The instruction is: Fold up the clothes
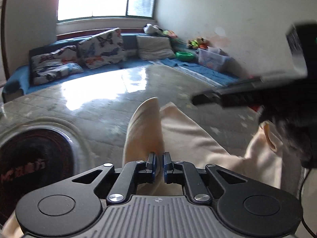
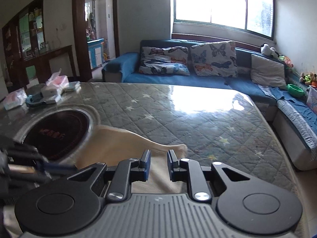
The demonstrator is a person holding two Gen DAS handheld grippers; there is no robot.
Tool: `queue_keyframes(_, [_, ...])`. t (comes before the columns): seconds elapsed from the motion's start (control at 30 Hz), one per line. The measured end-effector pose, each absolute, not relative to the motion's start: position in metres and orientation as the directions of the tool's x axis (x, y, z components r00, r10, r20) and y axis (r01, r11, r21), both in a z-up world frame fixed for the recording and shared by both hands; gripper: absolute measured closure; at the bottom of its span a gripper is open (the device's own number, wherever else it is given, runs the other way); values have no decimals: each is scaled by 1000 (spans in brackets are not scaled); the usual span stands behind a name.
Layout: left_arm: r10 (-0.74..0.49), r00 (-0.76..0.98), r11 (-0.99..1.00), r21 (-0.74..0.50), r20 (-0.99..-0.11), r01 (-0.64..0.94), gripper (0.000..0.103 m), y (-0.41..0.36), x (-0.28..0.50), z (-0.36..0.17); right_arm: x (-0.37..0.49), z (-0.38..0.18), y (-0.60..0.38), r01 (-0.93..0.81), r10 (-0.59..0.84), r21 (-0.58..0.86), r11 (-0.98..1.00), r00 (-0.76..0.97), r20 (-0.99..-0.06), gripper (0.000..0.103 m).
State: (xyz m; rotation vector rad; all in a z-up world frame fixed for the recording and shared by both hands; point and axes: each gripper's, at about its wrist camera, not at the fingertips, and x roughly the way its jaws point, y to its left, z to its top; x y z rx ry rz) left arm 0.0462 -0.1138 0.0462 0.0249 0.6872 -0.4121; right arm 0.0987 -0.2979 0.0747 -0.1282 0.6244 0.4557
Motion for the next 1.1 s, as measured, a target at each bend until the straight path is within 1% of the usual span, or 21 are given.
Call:
queue_keyframes(0.13, [-395,640,897,-127,-658,423,94,-121,38,33,94,76,-284,-507,432,44,861,683,-589,84])
queue_keyframes(0.23, [-432,629,874,-127,-646,470,93,-119,27,38,90,69,-272,-563,473,56,825,632,-615,83])
queue_keyframes(0.33, [-431,648,870,-100,-627,482,92,-109,19,45,89,54,-267,-581,466,49,812,596,-654,82])
queue_keyframes(0.37, [-426,658,874,-96,-621,476,89,-105,18,48,89,48,-265,-585,461,47,810,585,-668,82])
queue_keyframes(0.43, [-401,683,894,-98,-611,437,87,-93,22,52,88,36,-267,-584,445,51,810,557,-702,82])
queue_keyframes(0.47, [-389,689,904,-109,-612,413,83,-89,26,53,88,29,-269,-581,436,53,812,544,-717,82])
queue_keyframes(0.5, [-377,688,914,-128,-620,386,77,-83,33,54,87,25,-271,-577,427,51,816,541,-725,82])
queue_keyframes(0.57, [-373,671,921,-166,-642,353,72,-79,45,50,83,22,-276,-576,431,57,816,539,-724,82])
queue_keyframes(0.63, [-380,654,918,-180,-654,353,70,-83,53,46,80,23,-279,-573,435,61,817,543,-718,82])
queue_keyframes(0.67, [-383,649,916,-176,-658,361,65,-86,54,44,79,25,-281,-571,438,64,819,548,-713,82])
queue_keyframes(0.7, [-385,644,913,-173,-661,369,63,-90,56,42,79,29,-282,-567,440,66,821,555,-706,82])
queue_keyframes(0.77, [-386,639,912,-168,-666,375,65,-94,58,38,78,34,-285,-561,440,64,825,568,-696,82])
queue_keyframes(0.8, [-382,640,913,-168,-667,371,69,-94,59,37,78,37,-288,-557,440,63,828,576,-689,82])
queue_keyframes(0.83, [-379,641,915,-167,-668,366,76,-93,60,36,79,41,-291,-550,438,61,833,587,-681,82])
queue_keyframes(0.87, [-375,642,917,-167,-669,362,91,-92,61,34,81,45,-293,-540,433,59,839,599,-673,81])
queue_keyframes(0.9, [-372,643,919,-167,-670,357,94,-92,62,33,83,46,-295,-532,426,55,845,608,-670,81])
queue_keyframes(1.0, [-320,705,943,-138,-634,303,95,-82,65,41,96,50,-306,-474,383,48,879,642,-664,81])
queue_keyframes(1.1, [-221,761,975,-120,-609,187,95,-59,75,53,113,47,-313,-430,345,43,902,657,-670,81])
